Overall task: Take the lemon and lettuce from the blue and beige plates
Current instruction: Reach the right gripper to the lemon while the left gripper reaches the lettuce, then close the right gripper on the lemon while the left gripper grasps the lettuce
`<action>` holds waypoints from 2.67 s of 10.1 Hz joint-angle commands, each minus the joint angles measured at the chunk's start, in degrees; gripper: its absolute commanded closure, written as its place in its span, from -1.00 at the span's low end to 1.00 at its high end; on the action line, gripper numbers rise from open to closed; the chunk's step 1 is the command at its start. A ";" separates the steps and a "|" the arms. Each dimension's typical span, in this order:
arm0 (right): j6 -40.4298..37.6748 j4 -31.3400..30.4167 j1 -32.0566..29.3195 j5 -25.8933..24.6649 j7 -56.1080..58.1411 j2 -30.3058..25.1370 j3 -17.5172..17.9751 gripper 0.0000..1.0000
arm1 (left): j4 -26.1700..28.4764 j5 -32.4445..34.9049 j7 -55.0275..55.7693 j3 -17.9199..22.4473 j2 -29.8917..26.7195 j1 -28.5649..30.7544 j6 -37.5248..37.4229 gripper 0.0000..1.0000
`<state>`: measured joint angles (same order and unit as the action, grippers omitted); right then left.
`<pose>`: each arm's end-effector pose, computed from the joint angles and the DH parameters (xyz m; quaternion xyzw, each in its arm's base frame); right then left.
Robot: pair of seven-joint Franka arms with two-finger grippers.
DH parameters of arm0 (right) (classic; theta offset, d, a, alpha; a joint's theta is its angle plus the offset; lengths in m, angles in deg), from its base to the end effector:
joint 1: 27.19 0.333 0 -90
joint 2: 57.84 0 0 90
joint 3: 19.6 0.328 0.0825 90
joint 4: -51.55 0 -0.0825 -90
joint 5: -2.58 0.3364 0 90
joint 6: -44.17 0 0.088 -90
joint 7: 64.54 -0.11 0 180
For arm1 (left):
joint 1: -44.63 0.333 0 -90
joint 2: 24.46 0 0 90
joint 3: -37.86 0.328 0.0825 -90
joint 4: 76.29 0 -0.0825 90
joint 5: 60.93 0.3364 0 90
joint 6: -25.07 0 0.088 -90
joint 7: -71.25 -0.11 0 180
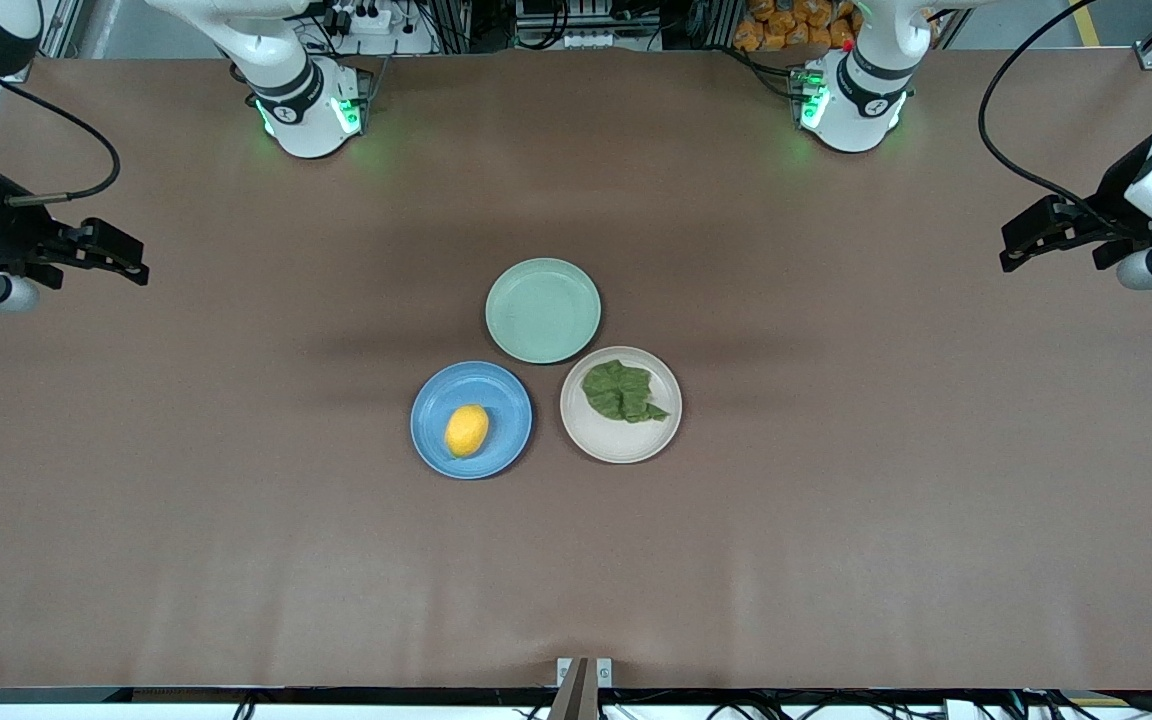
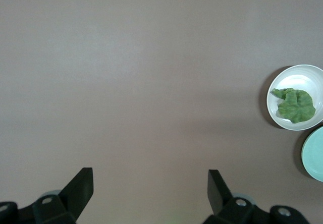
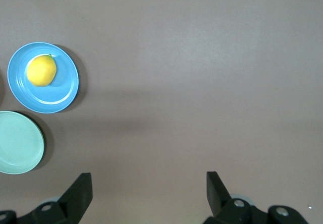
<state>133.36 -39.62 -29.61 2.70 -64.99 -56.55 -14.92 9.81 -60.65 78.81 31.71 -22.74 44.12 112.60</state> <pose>0.5107 0.0199 0.6122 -0.9995 -0.0158 0.0285 0.0013 0.5094 -0.0579 0.6433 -1.0000 -0.0080 0.0023 0.0011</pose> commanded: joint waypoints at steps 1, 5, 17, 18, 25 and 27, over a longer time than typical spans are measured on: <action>0.11 -1.20 -0.03 0.68 0.01 -1.20 -0.11 -1.00 | -0.58 0.87 -1.49 -0.09 0.21 -0.11 -0.43 -1.00; 0.37 -0.93 0.67 1.29 -3.56 -0.33 -0.02 -1.00 | -0.67 0.16 -0.88 -2.72 4.41 -0.81 4.20 -1.00; 30.57 3.55 21.40 7.18 -50.33 32.52 0.33 -1.00 | 0.12 2.71 21.27 -3.26 38.52 -26.20 61.96 -1.00; 33.48 3.81 22.37 7.01 -51.83 35.25 0.33 -1.00 | 1.69 3.06 21.36 -3.26 38.71 -26.82 61.79 -1.00; 38.86 4.52 24.84 7.18 -51.84 42.39 0.33 -1.00 | 7.33 8.06 31.46 4.83 42.39 -39.48 61.62 -0.85; 40.45 4.69 24.84 7.10 -51.23 42.92 0.33 -0.11 | 7.15 8.42 31.47 4.83 43.36 -40.01 61.62 -0.63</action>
<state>173.41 -36.79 -5.03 9.25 -115.95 -14.97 -14.41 17.37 -54.08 108.51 35.59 19.99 4.81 174.05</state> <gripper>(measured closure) 0.013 0.110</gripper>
